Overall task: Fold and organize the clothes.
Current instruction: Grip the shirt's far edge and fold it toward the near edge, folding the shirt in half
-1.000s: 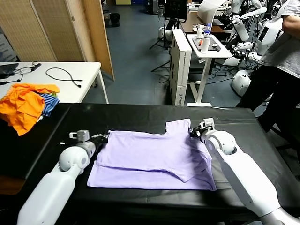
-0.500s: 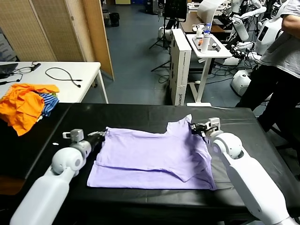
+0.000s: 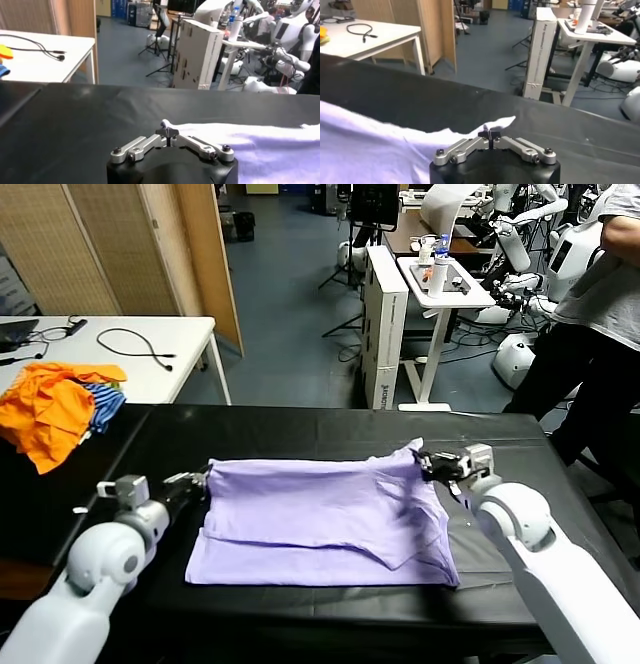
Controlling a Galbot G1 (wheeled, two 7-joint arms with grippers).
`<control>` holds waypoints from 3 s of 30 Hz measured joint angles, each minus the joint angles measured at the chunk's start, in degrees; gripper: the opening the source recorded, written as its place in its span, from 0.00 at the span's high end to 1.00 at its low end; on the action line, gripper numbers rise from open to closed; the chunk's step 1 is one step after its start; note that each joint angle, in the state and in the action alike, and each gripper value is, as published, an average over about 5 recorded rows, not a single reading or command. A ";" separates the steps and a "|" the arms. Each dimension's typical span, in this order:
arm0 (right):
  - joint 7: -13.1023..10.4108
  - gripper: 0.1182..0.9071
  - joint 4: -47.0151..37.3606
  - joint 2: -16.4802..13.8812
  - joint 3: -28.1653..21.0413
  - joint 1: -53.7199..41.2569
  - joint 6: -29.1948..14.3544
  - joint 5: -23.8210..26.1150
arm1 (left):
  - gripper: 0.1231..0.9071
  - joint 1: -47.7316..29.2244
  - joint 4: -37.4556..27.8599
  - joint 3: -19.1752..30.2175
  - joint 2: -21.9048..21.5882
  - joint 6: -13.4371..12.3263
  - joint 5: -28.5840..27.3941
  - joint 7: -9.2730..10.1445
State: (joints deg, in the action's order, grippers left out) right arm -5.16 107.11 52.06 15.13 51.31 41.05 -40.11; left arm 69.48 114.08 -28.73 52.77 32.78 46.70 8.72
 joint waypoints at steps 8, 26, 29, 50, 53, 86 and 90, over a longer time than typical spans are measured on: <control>-1.20 0.97 8.25 -4.13 4.62 8.41 1.13 -0.65 | 0.97 9.07 7.00 -3.19 1.50 0.00 -1.77 0.39; -0.35 0.97 16.49 -3.87 13.72 29.97 1.14 3.28 | 0.97 21.72 9.76 -5.29 5.13 -0.92 -9.61 -1.89; 0.01 0.92 16.56 -3.46 13.10 31.96 1.14 4.49 | 0.97 22.37 9.88 -5.31 5.43 -0.69 -9.70 -1.66; -1.43 0.00 21.76 0.76 20.17 35.53 1.15 0.58 | 0.00 16.25 10.34 -9.00 9.81 -0.08 -7.56 -0.26; -2.54 0.00 19.53 2.71 20.18 32.65 1.14 -0.72 | 0.00 14.06 8.35 -7.80 10.47 -0.47 -7.69 -0.42; -6.26 0.58 6.53 15.06 16.54 22.21 1.14 1.01 | 0.71 8.09 -1.70 -2.11 13.35 -0.34 -8.92 -2.00; -5.77 0.88 6.41 15.43 16.39 22.23 1.14 1.67 | 0.93 8.22 -1.75 -1.93 13.78 -0.66 -9.39 -2.02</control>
State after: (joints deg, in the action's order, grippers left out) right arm -10.93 113.52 67.49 31.52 73.54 42.20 -38.44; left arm 77.70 112.33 -30.66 66.54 32.12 37.31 6.71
